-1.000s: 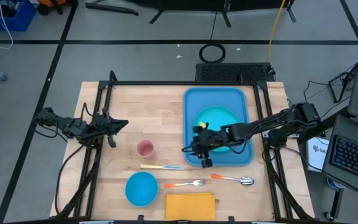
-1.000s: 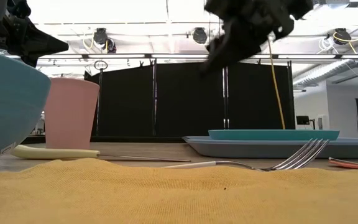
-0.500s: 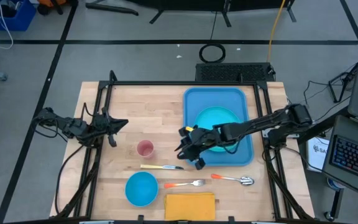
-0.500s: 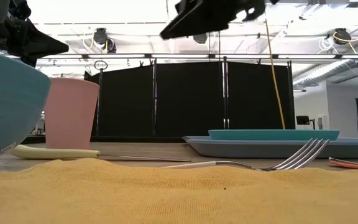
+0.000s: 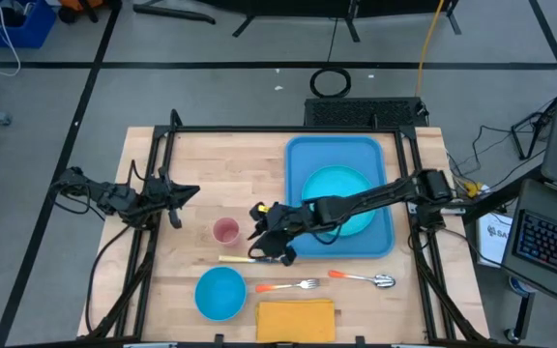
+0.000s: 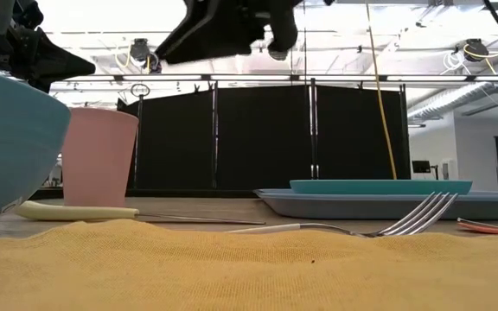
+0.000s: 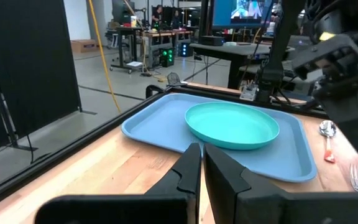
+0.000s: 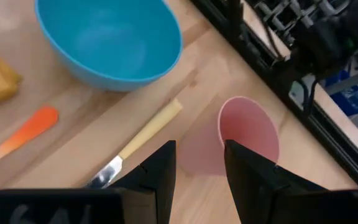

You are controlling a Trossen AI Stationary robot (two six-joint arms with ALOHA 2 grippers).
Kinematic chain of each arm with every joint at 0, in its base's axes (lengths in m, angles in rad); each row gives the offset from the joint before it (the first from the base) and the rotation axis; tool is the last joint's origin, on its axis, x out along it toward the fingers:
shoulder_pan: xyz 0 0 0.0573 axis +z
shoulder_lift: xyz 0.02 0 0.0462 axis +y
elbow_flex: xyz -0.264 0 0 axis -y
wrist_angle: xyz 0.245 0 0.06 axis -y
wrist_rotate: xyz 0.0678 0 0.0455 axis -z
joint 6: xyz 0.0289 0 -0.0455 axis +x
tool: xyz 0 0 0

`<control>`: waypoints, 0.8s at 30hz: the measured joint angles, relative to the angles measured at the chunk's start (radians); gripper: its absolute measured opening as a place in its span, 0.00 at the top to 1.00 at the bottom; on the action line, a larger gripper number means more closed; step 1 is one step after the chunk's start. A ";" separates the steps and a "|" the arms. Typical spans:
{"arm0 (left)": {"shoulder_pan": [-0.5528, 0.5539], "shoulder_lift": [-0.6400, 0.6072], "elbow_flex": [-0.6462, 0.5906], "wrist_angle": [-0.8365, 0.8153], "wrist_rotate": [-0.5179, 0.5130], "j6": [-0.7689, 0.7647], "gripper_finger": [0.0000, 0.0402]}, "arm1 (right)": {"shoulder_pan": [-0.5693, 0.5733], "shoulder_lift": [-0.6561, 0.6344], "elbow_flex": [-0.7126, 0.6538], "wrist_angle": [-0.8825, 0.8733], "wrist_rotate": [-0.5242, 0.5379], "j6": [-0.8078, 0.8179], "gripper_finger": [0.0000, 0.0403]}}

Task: Set up tray
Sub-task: Put the pink cup to the top of the green plate on the blue serving tray

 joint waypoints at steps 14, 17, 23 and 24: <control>0.000 0.000 0.000 0.001 -0.007 0.008 0.94 | -0.024 0.140 0.135 0.000 0.003 -0.058 0.68; 0.000 0.000 0.000 0.001 -0.009 0.009 0.94 | -0.029 0.168 0.158 0.007 0.003 -0.061 0.68; 0.000 0.000 0.000 0.000 -0.010 0.018 0.94 | -0.038 0.197 0.182 0.022 0.000 -0.081 0.68; 0.000 0.000 0.000 0.000 -0.009 0.019 0.94 | -0.039 0.197 0.183 0.023 0.000 -0.082 0.68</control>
